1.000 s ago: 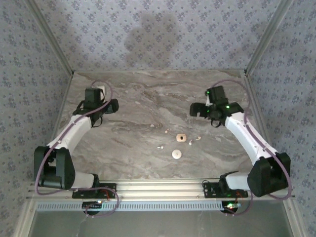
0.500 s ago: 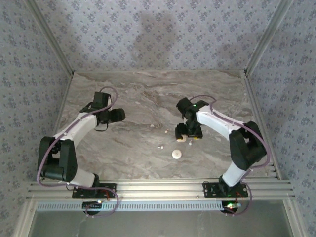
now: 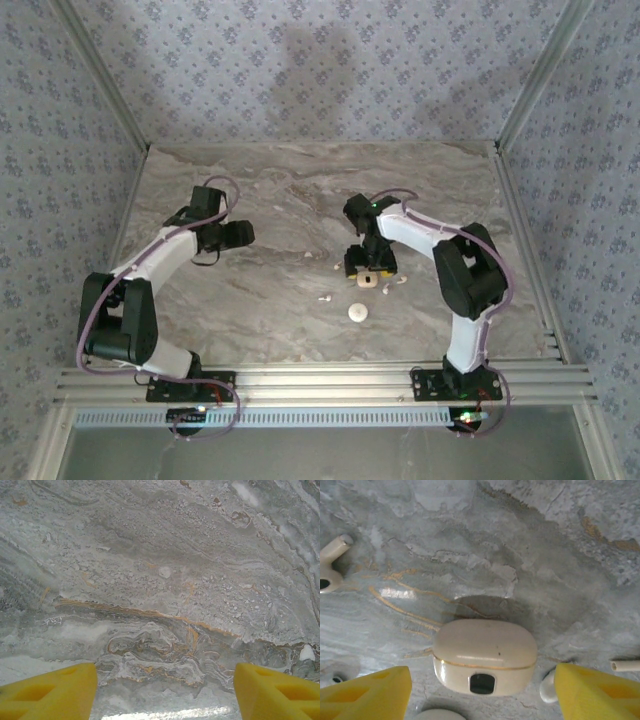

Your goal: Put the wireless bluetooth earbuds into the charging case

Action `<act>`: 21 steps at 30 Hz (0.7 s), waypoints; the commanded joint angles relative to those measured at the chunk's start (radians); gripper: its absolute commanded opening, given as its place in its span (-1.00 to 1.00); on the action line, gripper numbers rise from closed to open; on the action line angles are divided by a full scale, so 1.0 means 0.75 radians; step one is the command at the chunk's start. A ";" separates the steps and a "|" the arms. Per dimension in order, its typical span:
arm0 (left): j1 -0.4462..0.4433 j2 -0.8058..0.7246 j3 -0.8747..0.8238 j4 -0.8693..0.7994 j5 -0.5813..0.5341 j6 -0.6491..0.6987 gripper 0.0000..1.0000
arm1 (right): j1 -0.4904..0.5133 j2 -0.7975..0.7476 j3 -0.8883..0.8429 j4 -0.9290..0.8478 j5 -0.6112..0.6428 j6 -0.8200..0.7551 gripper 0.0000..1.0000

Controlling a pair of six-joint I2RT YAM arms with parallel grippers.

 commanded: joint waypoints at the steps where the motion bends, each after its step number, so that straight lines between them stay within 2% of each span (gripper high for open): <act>1: -0.002 0.013 0.045 -0.029 0.018 -0.011 0.45 | 0.010 0.045 0.033 -0.030 0.014 -0.022 0.53; 8: -0.003 0.019 0.043 -0.029 0.019 -0.015 0.45 | 0.011 0.095 0.021 -0.005 0.017 -0.014 0.39; 14: -0.003 0.016 0.043 -0.030 0.019 -0.013 0.43 | 0.013 0.092 0.004 0.007 0.036 -0.008 0.14; 21: -0.035 -0.035 0.059 0.035 0.145 0.092 0.31 | 0.006 -0.127 -0.032 0.083 0.058 0.058 0.10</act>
